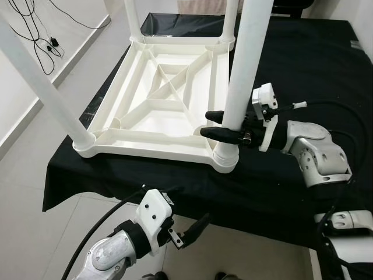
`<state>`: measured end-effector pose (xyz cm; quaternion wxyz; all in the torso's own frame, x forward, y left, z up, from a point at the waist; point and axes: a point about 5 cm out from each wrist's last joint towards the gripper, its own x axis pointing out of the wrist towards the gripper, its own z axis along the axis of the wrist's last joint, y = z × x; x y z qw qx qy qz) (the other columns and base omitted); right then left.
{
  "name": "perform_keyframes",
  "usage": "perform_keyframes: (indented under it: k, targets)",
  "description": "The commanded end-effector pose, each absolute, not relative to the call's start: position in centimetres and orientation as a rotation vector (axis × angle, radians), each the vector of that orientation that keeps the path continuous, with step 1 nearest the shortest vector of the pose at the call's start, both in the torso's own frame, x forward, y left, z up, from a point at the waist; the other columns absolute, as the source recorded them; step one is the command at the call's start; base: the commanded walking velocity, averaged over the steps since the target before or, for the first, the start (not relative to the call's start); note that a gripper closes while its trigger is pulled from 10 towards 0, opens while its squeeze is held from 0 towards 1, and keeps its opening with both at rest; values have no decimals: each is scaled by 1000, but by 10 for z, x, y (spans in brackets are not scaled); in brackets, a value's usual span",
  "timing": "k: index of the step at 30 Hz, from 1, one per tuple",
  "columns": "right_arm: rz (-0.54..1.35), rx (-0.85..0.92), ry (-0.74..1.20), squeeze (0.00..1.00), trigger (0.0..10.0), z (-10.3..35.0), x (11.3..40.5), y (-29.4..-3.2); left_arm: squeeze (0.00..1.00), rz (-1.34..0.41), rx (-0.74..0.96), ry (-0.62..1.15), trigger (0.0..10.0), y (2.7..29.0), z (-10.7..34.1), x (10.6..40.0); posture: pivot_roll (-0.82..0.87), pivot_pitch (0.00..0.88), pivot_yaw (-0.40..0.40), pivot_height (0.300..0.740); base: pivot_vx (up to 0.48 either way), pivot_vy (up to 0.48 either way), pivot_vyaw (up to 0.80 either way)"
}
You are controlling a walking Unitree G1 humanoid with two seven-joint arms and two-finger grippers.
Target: Building children table
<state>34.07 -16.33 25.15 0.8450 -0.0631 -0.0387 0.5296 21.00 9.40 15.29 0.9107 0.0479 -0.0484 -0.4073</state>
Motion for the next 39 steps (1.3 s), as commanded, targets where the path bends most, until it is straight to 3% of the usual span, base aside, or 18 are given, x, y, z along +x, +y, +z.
perform_keyframes:
  k: [1,2,3,4,6,8,13,14,16,17,20,21,25,28,29,30,31,39]
  targets:
    - [998,-92,67,0,0,220,340,-164,0,-839,81,-80,10000,96,148,209,21,223,17,740,0,0,0]
    - [960,-94,73,0,0,217,339,-164,0,-839,81,-80,10000,96,148,209,21,223,17,740,0,0,0]
    - [513,-125,107,0,0,193,336,-166,0,-838,82,-79,10000,97,147,209,12,222,8,740,0,0,0]
    - [405,-122,189,0,0,162,307,-153,0,-838,82,-78,10000,98,148,210,28,227,20,740,0,0,0]
    - [293,-108,233,0,0,146,286,-151,0,-837,81,-77,10000,99,147,211,26,230,25,740,0,0,0]
    - [252,-101,261,0,0,135,275,-149,0,-837,80,-75,10000,100,146,212,3,205,35,740,0,0,0]
    - [268,-107,197,0,0,144,298,-145,0,-837,64,-74,10000,100,143,215,13,183,33,740,0,0,0]
    - [280,-98,208,0,1216,142,300,-139,0,-829,59,-76,10000,100,142,216,14,178,33,740,0,0,0]
    - [285,-93,213,0,1216,141,300,-139,0,-822,58,-78,10000,101,142,216,14,178,33,740,0,0,0]
    - [280,-69,203,0,10000,143,300,-137,0,-813,52,-80,10000,101,142,217,15,169,30,740,0,0,0]
    - [303,-35,179,0,10000,146,300,-133,0,-806,46,-81,10000,101,141,218,13,166,31,740,0,0,0]
    - [336,-6,158,1000,10000,149,301,-131,0,-805,44,-81,10000,102,141,219,13,166,31,740,0,0,0]
    - [500,66,63,1000,10000,167,306,-124,0,-810,44,-82,10000,100,140,221,18,149,38,740,0,0,0]
    - [777,49,-41,1000,10000,194,310,-122,0,-819,43,-85,10000,99,140,223,25,145,42,740,0,0,0]
    - [897,-3,-53,635,10000,200,308,-121,0,-822,42,-87,10000,98,139,224,25,145,42,740,0,0,0]
    - [897,-3,-53,635,10000,200,308,-121,0,-822,42,-87,10000,98,139,224,25,145,42,740,0,0,0]
    - [985,-60,-62,0,10000,206,307,-123,0,-825,41,-89,10000,98,139,224,25,145,43,740,0,0,0]
    - [1162,-136,-68,0,10000,223,320,-137,0,-828,29,-97,10000,96,139,225,15,139,35,740,0,0,0]
